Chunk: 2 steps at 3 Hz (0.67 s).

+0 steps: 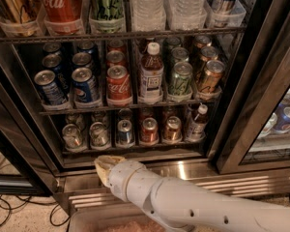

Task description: Pick 7up can from bottom shelf of fridge

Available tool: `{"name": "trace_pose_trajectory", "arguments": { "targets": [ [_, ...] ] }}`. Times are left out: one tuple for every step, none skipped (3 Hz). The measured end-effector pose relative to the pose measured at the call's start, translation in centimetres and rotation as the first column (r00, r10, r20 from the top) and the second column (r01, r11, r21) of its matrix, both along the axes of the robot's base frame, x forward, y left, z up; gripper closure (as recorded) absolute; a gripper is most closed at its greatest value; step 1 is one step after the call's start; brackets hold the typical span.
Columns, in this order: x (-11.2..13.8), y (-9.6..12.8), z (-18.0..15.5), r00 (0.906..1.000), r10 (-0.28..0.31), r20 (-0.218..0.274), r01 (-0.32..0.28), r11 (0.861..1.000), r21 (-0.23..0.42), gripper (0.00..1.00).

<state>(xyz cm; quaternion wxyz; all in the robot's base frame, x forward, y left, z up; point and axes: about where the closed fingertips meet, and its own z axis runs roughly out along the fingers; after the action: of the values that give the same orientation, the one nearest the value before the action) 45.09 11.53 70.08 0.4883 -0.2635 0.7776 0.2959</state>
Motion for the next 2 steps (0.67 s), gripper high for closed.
{"name": "trace_pose_trajectory", "arguments": {
  "targets": [
    [2.5, -0.9, -1.7, 0.9939, -0.064, 0.090, 0.061, 0.997, 0.041, 1.00],
    [4.2, -1.2, -3.7, 0.9832, -0.126, 0.133, 0.117, 0.990, 0.073, 1.00]
  ]
}}
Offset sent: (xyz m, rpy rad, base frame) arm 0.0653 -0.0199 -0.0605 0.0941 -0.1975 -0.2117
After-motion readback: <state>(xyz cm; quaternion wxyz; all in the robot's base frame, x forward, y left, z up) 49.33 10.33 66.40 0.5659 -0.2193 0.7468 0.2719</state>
